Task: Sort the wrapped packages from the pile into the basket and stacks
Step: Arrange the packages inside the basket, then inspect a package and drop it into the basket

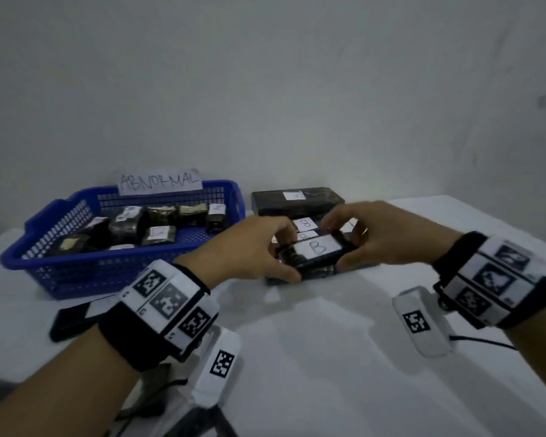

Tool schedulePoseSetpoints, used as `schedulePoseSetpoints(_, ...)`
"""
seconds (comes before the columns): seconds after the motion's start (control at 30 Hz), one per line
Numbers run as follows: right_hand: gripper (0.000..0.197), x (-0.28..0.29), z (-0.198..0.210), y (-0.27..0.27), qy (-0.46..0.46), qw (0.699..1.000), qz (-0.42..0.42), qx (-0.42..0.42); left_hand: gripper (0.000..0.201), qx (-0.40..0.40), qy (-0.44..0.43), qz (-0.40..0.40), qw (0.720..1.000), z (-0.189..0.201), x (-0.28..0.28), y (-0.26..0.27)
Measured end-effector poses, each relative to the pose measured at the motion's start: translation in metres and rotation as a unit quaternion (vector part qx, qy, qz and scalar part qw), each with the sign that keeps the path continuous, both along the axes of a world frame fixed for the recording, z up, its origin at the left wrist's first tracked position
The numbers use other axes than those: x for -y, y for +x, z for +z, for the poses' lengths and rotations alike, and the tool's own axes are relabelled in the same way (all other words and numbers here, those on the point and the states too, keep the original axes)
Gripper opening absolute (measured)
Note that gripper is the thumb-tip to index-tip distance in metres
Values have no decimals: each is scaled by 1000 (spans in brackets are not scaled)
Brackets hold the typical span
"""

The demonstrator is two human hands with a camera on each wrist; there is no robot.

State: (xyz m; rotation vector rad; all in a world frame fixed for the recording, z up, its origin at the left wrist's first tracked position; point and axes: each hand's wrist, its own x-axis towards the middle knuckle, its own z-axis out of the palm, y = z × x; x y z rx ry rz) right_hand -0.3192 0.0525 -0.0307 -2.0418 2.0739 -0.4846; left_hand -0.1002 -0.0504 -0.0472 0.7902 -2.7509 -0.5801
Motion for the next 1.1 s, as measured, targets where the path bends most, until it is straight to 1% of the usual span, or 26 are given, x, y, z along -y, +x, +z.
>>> schedulePoseSetpoints(0.07,55,0,-19,-2,40,999,10,-16,52,69,-2,-4,998,-13,-1,-8)
schedulePoseSetpoints(0.13,55,2,-35,0,75,997,20,-24,54,122,2,6,993,-23,0,-12)
schedulePoseSetpoints(0.2,57,7,-44,3,104,993,27,-42,56,154,-4,8,988,-30,1,-14)
schedulePoseSetpoints(0.3,54,16,-50,6,136,988,31,-65,50,189,-29,-2,982,-37,1,-21)
schedulePoseSetpoints(0.4,52,25,-54,7,146,986,33,-77,48,202,-33,0,979,-41,3,-26)
schedulePoseSetpoints(0.53,54,29,-56,10,154,983,30,-97,55,212,-28,19,977,-43,5,-24)
schedulePoseSetpoints(0.6,59,27,-51,12,151,982,26,-113,60,203,-20,24,979,-38,3,-19)
schedulePoseSetpoints(0.67,61,24,-41,16,127,984,32,-118,56,171,-10,30,985,-25,-1,-8)
schedulePoseSetpoints(0.77,51,23,-22,34,73,989,64,-110,40,113,-2,45,993,1,-5,22)
schedulePoseSetpoints(0.83,42,25,-11,58,47,988,106,-98,31,85,-4,66,994,19,-8,50)
schedulePoseSetpoints(0.9,35,30,-1,91,33,983,155,-89,22,75,-7,100,992,36,-9,82)
schedulePoseSetpoints(1.03,34,46,9,167,39,962,257,-77,19,41,17,185,982,56,-11,160)
schedulePoseSetpoints(1.1,34,57,9,210,46,945,314,-76,20,54,29,244,968,54,-12,205)
